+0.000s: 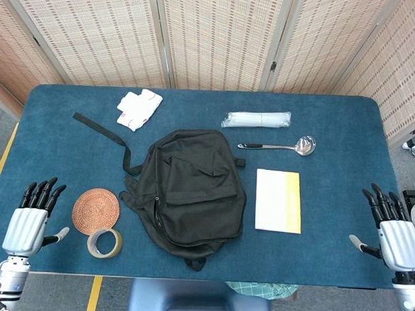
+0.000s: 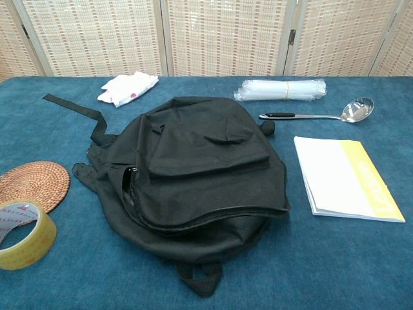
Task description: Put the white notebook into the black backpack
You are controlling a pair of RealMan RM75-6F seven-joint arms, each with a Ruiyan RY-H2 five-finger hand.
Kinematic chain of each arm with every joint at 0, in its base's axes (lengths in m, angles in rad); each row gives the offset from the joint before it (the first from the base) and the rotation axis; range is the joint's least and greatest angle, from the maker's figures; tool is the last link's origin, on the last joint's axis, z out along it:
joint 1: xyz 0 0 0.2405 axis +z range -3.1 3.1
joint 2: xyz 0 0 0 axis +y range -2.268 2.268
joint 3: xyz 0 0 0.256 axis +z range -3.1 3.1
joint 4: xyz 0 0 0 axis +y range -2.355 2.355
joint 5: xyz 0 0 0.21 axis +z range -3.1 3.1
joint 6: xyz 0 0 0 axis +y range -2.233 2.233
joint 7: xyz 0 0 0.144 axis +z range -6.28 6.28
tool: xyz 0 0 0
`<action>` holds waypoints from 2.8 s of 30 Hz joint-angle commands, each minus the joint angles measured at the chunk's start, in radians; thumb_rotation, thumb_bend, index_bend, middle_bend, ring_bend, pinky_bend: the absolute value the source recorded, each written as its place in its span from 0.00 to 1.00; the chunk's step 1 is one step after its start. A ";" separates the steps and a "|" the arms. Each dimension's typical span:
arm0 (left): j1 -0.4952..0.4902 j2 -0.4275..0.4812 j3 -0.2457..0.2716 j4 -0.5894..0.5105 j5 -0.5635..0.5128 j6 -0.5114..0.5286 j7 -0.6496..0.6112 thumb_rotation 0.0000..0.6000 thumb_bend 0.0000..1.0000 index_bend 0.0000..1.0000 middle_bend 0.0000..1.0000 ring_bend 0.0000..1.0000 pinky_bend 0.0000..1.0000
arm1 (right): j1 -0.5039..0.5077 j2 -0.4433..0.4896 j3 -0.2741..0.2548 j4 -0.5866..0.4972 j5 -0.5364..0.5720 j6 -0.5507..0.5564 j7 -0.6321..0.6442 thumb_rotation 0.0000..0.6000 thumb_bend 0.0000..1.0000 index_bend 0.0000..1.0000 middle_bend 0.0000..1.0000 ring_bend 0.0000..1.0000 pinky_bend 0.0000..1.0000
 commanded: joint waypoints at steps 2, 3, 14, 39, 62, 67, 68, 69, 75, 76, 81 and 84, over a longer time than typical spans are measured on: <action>-0.005 -0.002 0.000 -0.003 -0.007 -0.007 0.010 1.00 0.19 0.16 0.07 0.08 0.00 | 0.028 -0.005 -0.010 0.022 -0.011 -0.050 -0.012 1.00 0.13 0.00 0.00 0.11 0.02; -0.004 -0.003 0.000 -0.004 -0.010 -0.008 0.012 1.00 0.19 0.16 0.07 0.08 0.00 | 0.038 -0.008 -0.012 0.030 -0.013 -0.067 -0.016 1.00 0.13 0.00 0.00 0.11 0.02; 0.010 -0.007 0.013 -0.008 -0.020 0.006 0.015 1.00 0.19 0.16 0.07 0.08 0.00 | 0.193 -0.148 0.008 0.238 -0.032 -0.246 -0.084 1.00 0.13 0.01 0.06 0.15 0.06; 0.031 -0.011 0.027 0.004 -0.034 0.018 0.000 1.00 0.19 0.16 0.07 0.08 0.00 | 0.367 -0.473 -0.031 0.755 -0.032 -0.416 0.063 1.00 0.13 0.03 0.06 0.12 0.05; 0.032 -0.017 0.028 0.021 -0.037 0.012 -0.013 1.00 0.19 0.16 0.07 0.08 0.00 | 0.397 -0.474 -0.092 0.648 -0.107 -0.325 0.009 1.00 0.13 0.03 0.06 0.12 0.05; 0.033 -0.016 0.029 0.020 -0.038 0.011 -0.015 1.00 0.19 0.16 0.07 0.08 0.00 | 0.398 -0.443 -0.107 0.634 -0.113 -0.331 -0.010 1.00 0.13 0.03 0.06 0.13 0.05; 0.032 -0.016 0.030 0.019 -0.039 0.008 -0.015 1.00 0.19 0.16 0.07 0.08 0.00 | 0.401 -0.441 -0.109 0.636 -0.112 -0.338 -0.011 1.00 0.13 0.04 0.06 0.13 0.05; 0.032 -0.016 0.031 0.018 -0.040 0.007 -0.015 1.00 0.19 0.16 0.07 0.08 0.00 | 0.403 -0.441 -0.109 0.639 -0.110 -0.343 -0.011 1.00 0.13 0.04 0.06 0.13 0.05; 0.037 -0.013 0.033 0.013 -0.038 0.013 -0.016 1.00 0.19 0.16 0.06 0.08 0.00 | 0.422 -0.468 -0.111 0.687 -0.104 -0.377 0.012 1.00 0.13 0.06 0.07 0.14 0.05; 0.038 -0.011 0.032 0.012 -0.039 0.014 -0.017 1.00 0.19 0.16 0.06 0.08 0.00 | 0.425 -0.475 -0.112 0.700 -0.105 -0.379 0.017 1.00 0.13 0.07 0.07 0.14 0.05; 0.039 -0.010 0.032 0.013 -0.041 0.014 -0.017 1.00 0.19 0.16 0.06 0.08 0.00 | 0.431 -0.496 -0.115 0.735 -0.107 -0.376 0.041 1.00 0.13 0.07 0.07 0.14 0.05; 0.038 -0.011 0.032 0.012 -0.041 0.012 -0.016 1.00 0.19 0.16 0.06 0.08 0.00 | 0.434 -0.501 -0.115 0.747 -0.108 -0.371 0.053 1.00 0.13 0.08 0.08 0.14 0.05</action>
